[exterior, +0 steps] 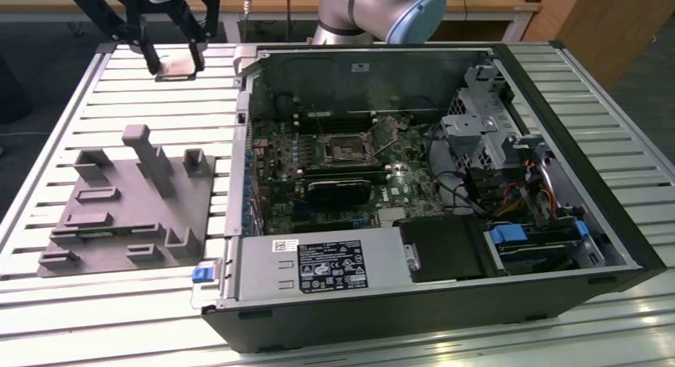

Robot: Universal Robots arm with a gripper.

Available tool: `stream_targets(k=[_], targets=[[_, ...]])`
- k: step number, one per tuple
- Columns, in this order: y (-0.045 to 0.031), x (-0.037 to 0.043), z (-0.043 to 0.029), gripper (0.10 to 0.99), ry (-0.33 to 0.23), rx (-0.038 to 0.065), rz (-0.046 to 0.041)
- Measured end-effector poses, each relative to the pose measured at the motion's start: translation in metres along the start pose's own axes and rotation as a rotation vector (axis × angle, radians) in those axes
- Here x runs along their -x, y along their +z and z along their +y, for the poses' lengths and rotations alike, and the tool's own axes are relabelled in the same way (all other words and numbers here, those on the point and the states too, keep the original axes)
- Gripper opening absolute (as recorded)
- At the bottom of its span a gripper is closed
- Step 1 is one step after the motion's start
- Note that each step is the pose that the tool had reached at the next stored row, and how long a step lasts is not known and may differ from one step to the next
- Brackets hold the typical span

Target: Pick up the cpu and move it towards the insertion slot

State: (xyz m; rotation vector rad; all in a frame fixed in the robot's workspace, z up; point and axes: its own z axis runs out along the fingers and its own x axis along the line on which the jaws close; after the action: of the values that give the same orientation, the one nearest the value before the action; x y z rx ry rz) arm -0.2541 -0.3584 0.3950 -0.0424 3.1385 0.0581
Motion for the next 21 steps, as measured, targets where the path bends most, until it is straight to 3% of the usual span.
stream_targets(k=[21], targets=[[0.0007,0.0356,0.0156,0.541,0.000,0.000,0.0000]])
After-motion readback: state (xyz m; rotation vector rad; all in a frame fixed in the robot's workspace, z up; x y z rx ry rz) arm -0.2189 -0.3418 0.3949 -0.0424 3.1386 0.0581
